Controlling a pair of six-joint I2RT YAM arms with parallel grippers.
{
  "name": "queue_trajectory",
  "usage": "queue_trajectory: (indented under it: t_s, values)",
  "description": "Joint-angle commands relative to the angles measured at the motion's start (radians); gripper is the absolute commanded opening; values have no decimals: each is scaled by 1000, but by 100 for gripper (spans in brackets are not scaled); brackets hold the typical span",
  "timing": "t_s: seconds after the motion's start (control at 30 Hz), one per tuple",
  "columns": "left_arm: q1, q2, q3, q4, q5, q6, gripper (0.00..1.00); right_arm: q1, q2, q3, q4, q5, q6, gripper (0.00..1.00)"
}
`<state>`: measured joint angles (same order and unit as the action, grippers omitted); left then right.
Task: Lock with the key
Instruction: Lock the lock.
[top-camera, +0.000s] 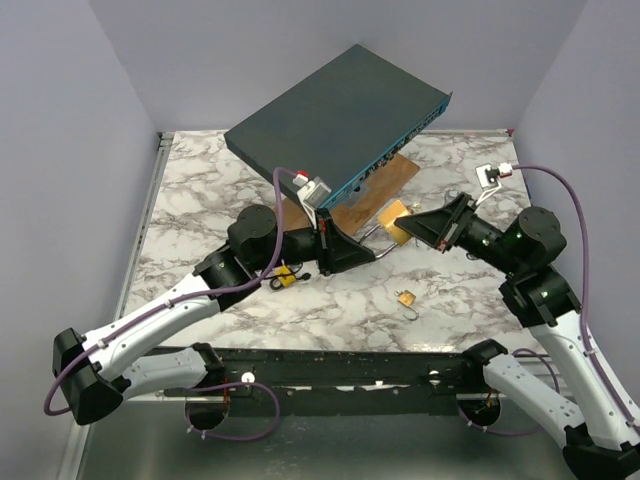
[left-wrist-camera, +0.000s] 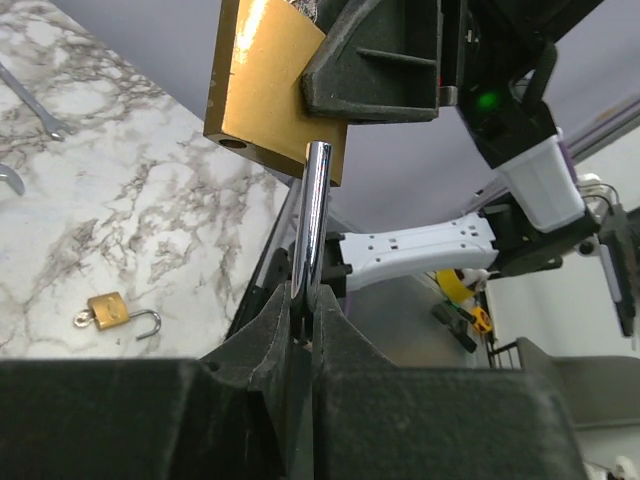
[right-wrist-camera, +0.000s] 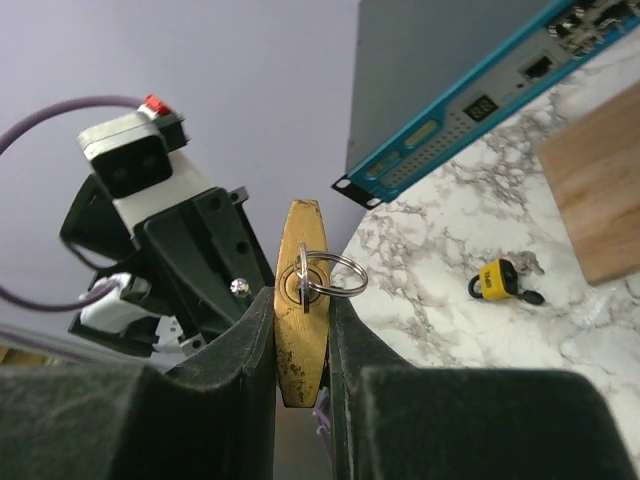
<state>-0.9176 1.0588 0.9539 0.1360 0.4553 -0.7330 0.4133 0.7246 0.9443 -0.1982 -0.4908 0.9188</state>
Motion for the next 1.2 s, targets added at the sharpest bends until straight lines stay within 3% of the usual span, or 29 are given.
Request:
queue_trajectory:
  t_s: [0.0, 0.23, 0.4, 1.17]
  values:
    - [47, -45, 50, -59, 207, -61, 0, 3, -14, -19, 282, -167, -26, 1]
    - [70, -116, 229, -453, 213, 154, 0, 3, 7, -49, 470, -290, -12, 4]
    - [75, -103, 360, -637, 188, 240, 0, 3, 31, -67, 594, -356, 24, 4]
    - [75, 20, 557, -892, 182, 387, 0, 4, 49, -62, 518, -498, -47, 13]
